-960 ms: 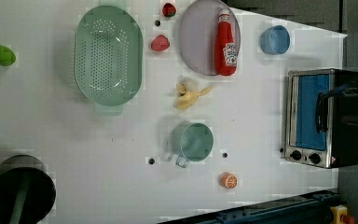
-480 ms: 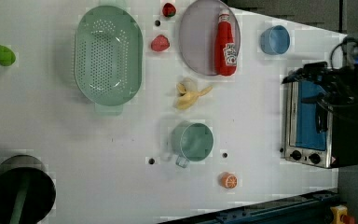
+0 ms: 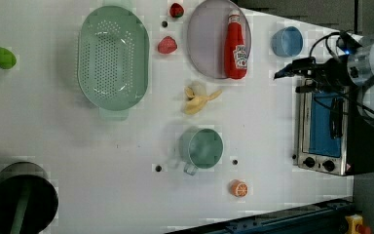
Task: Pick ketchup from plate and place it on table.
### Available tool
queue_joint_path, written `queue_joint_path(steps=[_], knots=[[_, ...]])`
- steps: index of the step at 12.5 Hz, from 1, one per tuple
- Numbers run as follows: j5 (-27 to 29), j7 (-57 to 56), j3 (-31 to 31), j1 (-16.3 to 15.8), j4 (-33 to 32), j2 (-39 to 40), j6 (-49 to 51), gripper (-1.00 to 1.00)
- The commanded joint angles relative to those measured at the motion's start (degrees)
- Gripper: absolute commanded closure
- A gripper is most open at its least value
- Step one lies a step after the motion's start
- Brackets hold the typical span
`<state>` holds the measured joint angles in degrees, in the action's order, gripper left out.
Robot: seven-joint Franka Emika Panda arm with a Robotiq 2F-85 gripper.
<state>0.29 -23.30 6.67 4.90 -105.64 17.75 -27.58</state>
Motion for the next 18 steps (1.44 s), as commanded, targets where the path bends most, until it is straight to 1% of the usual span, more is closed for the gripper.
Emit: queue_joint_path(steps=[1, 9, 12, 14, 18], knots=[[0.40, -11.36, -0.24, -0.34, 5.01, 4.63, -2.16, -1.00], [0.16, -16.08, -0.24, -1.53, 13.52, 18.78, -6.94, -1.00], [0.10, -17.29, -0.25, -2.10, 15.19, 23.35, -13.45, -1.00], [-1.01, -17.28, -0.32, -2.52, 15.74, 25.82, -17.09, -1.00], [-2.04, -17.28, -0.59, -2.75, 16.41, 29.11, -22.64, -1.00]])
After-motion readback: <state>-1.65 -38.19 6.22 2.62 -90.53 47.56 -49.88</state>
